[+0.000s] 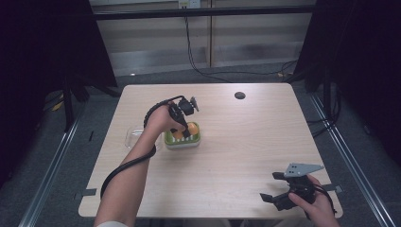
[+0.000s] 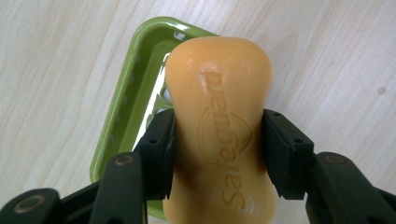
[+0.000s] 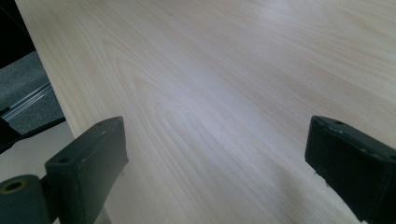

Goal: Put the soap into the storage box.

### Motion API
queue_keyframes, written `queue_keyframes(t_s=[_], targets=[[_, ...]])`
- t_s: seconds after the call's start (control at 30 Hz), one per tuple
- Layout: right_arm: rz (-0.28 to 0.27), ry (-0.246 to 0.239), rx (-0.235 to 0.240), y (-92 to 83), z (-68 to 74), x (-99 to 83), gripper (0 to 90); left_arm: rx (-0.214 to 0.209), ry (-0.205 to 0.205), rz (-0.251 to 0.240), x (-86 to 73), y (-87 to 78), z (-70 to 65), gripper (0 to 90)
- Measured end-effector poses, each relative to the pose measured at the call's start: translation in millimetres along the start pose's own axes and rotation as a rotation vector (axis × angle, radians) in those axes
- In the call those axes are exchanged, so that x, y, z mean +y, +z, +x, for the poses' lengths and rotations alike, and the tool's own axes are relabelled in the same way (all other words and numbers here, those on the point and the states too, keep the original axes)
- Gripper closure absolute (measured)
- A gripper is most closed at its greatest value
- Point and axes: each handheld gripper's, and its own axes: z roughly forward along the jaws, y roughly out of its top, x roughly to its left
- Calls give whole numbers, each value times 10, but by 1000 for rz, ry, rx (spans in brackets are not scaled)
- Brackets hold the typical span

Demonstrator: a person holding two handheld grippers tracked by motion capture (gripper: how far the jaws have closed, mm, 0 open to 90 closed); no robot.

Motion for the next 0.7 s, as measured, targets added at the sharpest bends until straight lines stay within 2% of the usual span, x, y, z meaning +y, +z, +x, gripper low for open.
queue_keyframes(t_s=[0.03, 0.1, 0.17, 0.23, 0.3, 0.43, 0.53, 0.57, 0.7], targets=[[1, 0, 1, -1, 1, 0, 53, 1, 12, 7, 5, -6, 8, 491], [1, 1, 2, -5, -2, 0, 53, 11, -5, -10, 4, 9, 0, 492], [2, 0, 2, -8, -4, -1, 53, 0, 3, 11, 13, 5, 14, 492], [0, 1, 1, -11, -1, -1, 53, 21, 1, -3, 15, 28, 10, 492], [-3, -1, 1, -17, -3, 2, 53, 12, -1, 7, 21, 30, 18, 491], [-1, 6, -1, -31, -3, 4, 53, 19, 15, 12, 32, 51, 25, 492], [-1, 6, -3, -33, -5, 2, 53, -10, -3, 13, 40, 61, 30, 491], [-1, 6, -4, -32, -5, 2, 53, 10, 1, 6, 37, 71, 31, 491], [0, 7, -1, -32, -1, 5, 53, 16, 10, 12, 36, 84, 52, 492]])
